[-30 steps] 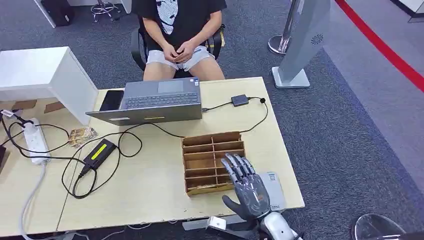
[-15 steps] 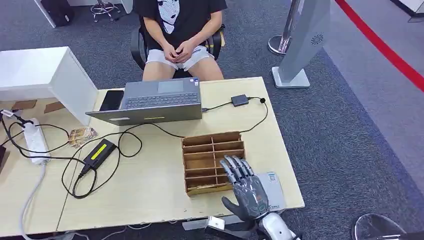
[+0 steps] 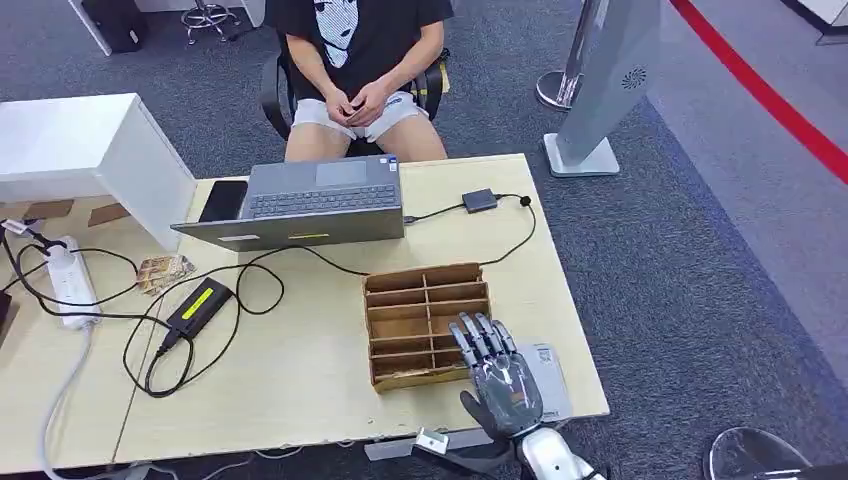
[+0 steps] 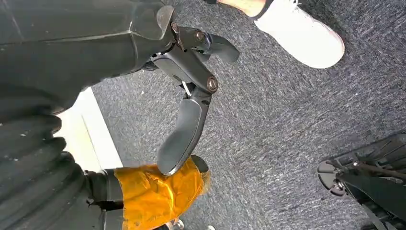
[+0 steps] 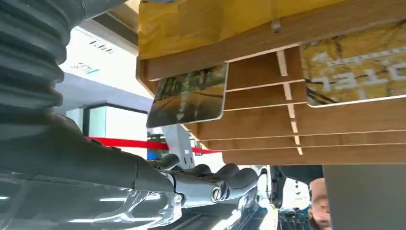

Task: Pass the card to the sensor for recognition and then transmit it.

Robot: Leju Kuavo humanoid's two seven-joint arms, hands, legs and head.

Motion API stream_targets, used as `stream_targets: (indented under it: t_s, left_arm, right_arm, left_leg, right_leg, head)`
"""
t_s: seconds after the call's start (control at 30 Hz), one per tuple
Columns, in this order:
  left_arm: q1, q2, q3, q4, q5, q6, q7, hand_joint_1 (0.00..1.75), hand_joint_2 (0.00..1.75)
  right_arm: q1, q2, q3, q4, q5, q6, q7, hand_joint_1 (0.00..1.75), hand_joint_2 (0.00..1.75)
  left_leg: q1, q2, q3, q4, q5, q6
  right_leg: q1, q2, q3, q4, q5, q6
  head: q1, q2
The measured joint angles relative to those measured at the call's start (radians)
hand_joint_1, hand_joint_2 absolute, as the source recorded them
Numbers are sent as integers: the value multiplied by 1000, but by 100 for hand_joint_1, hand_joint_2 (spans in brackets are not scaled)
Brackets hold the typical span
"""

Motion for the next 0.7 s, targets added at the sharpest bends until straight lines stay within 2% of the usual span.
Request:
stream_targets:
  t_s: [0.33, 0.7]
  left_arm:
    - [0, 0, 0, 0, 0, 0, 1, 0, 175]
    - [-1, 0, 0, 0, 0, 2, 3, 0, 175]
  right_arm:
    - [0, 5, -10, 8, -11, -11, -18, 0, 175]
    - [6, 14, -29, 7, 34, -57, -5, 0, 175]
  left_leg:
    - [0, 0, 0, 0, 0, 0]
    - [0, 0, 0, 0, 0, 0]
  right_leg:
    - [0, 0, 0, 0, 0, 0]
    - [0, 0, 0, 0, 0, 0]
  head:
    - [0, 0]
    - [0, 0]
